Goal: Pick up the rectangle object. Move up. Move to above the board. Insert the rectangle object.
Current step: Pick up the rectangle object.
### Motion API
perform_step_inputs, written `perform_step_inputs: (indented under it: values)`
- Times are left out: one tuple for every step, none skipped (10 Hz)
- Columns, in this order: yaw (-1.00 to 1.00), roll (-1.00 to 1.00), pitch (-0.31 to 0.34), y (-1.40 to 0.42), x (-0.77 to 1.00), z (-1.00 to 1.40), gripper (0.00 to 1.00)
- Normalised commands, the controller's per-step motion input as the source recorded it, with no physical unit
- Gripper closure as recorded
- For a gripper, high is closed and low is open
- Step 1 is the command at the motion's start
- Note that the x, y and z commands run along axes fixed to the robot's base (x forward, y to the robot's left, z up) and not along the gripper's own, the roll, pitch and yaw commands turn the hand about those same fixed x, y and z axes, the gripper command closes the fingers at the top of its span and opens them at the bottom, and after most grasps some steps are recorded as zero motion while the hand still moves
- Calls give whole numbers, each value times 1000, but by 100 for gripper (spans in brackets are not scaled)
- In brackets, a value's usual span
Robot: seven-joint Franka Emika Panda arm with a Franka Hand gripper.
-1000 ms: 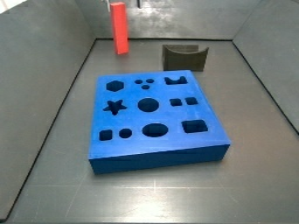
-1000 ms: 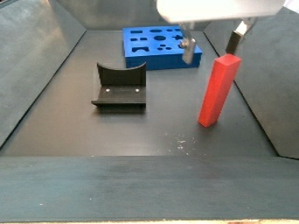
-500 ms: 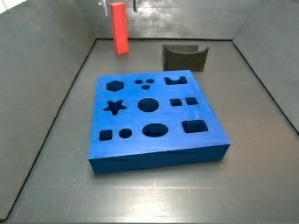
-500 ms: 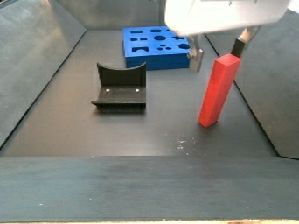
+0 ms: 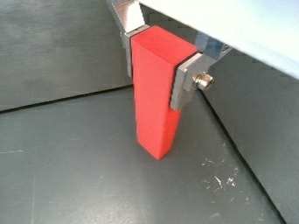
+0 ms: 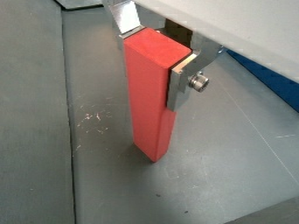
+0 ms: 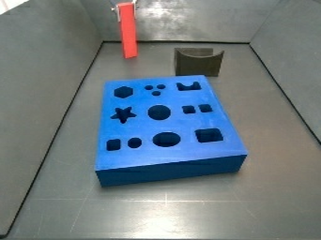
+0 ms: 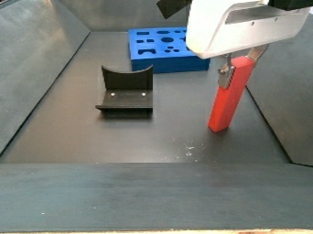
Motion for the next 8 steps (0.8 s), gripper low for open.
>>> perform_step_inputs:
  values:
    - [0,0,0,0,0,0,100]
    - [0,0,0,0,0,0,100]
    - [0,0,0,0,0,0,100]
    - [0,0,0,0,0,0,100]
    - [0,0,0,0,0,0,100]
    - [0,0,0,0,0,0,100]
    - [0,0,0,0,0,0,100]
    - [0,0,0,0,0,0,100]
